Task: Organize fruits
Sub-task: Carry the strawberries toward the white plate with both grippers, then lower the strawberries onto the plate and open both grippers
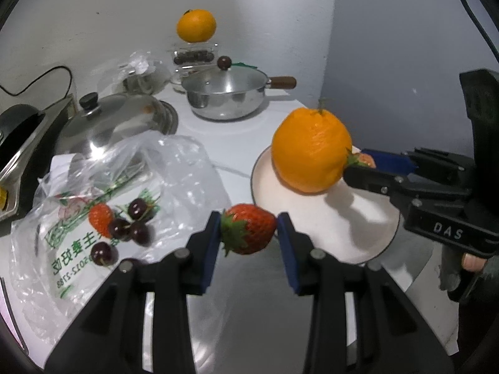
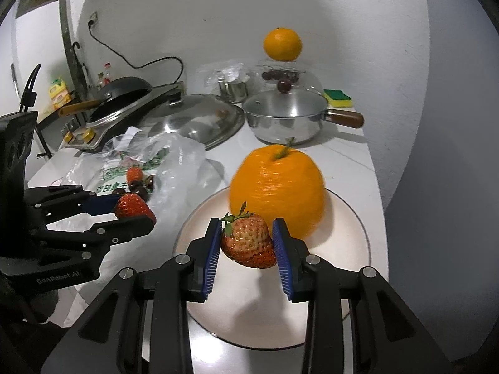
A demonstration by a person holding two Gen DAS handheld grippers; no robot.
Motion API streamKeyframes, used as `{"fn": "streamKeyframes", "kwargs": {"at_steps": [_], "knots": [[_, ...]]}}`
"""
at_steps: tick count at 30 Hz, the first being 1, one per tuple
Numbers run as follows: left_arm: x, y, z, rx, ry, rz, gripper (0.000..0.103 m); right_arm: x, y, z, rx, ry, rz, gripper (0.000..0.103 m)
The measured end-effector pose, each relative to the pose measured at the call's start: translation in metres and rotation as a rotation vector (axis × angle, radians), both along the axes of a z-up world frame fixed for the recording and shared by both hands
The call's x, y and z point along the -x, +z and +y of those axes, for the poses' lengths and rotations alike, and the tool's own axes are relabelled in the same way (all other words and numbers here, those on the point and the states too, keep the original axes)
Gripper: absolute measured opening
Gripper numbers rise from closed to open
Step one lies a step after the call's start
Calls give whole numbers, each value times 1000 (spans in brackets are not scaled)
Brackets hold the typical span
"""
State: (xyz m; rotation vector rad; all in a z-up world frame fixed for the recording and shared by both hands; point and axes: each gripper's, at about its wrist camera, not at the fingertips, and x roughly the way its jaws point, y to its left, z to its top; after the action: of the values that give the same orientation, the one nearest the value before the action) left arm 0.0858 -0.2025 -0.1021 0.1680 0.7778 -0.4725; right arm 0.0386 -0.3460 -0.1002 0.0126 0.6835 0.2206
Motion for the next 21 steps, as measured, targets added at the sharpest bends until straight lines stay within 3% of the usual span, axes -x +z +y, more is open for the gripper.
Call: {"fn": "streamKeyframes", "kwargs": {"at_steps": [21], "knots": [[-21,-16,-39,-28,-43,35,38,-13,-29,-50,-3,-65,59,35]]}}
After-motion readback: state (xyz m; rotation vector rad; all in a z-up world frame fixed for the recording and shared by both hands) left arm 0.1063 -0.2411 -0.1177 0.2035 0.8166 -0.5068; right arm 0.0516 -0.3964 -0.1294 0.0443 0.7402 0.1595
